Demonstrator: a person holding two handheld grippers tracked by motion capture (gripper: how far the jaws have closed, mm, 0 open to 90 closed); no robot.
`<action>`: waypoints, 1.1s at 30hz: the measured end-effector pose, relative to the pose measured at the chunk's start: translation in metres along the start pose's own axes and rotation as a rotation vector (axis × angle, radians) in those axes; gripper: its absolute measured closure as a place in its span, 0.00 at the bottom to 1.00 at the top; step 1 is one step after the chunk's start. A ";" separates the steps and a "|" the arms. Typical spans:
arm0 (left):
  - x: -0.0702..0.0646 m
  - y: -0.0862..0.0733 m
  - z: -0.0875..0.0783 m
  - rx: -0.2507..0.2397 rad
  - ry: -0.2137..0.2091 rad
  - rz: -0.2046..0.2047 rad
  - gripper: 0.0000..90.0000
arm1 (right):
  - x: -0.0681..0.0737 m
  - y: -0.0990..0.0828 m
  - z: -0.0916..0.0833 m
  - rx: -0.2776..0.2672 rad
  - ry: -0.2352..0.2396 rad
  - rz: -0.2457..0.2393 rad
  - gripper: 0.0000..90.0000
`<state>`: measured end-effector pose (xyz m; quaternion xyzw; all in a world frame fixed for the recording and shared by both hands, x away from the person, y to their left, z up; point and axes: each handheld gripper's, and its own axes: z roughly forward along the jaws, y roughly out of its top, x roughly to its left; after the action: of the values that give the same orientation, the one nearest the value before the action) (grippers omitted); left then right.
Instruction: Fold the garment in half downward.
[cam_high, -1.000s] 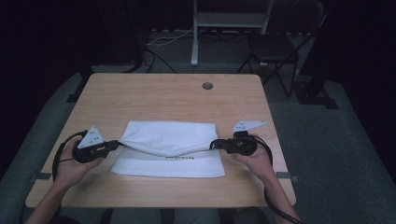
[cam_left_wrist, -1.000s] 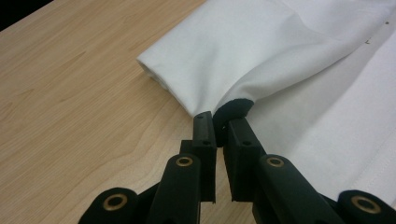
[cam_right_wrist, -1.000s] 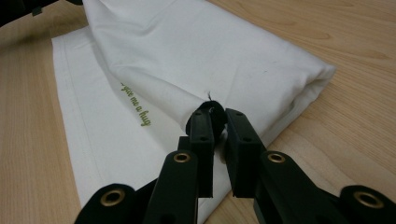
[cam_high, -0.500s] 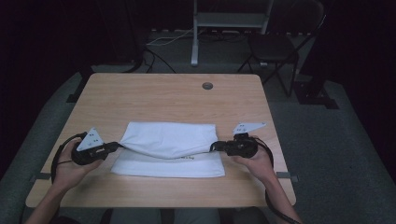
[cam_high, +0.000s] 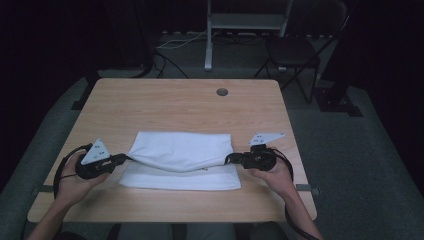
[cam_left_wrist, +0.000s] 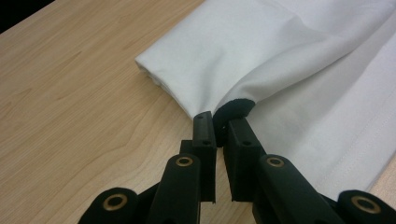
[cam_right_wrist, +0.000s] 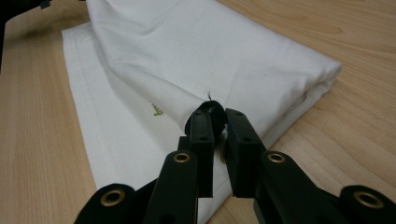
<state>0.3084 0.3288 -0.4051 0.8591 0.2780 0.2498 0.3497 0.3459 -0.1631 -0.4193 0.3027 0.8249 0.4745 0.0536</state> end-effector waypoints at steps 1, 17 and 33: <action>0.000 0.000 0.000 -0.002 0.001 0.000 0.93 | 0.000 0.000 0.000 0.001 0.000 -0.001 0.92; -0.008 -0.005 -0.005 0.003 -0.013 0.010 0.93 | 0.005 -0.003 -0.006 0.003 0.003 -0.002 0.92; -0.016 -0.006 -0.011 0.007 -0.017 0.030 0.93 | 0.008 -0.008 -0.010 0.004 0.007 -0.012 0.92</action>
<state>0.2882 0.3274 -0.4066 0.8664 0.2630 0.2466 0.3455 0.3323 -0.1685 -0.4186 0.2962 0.8278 0.4734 0.0531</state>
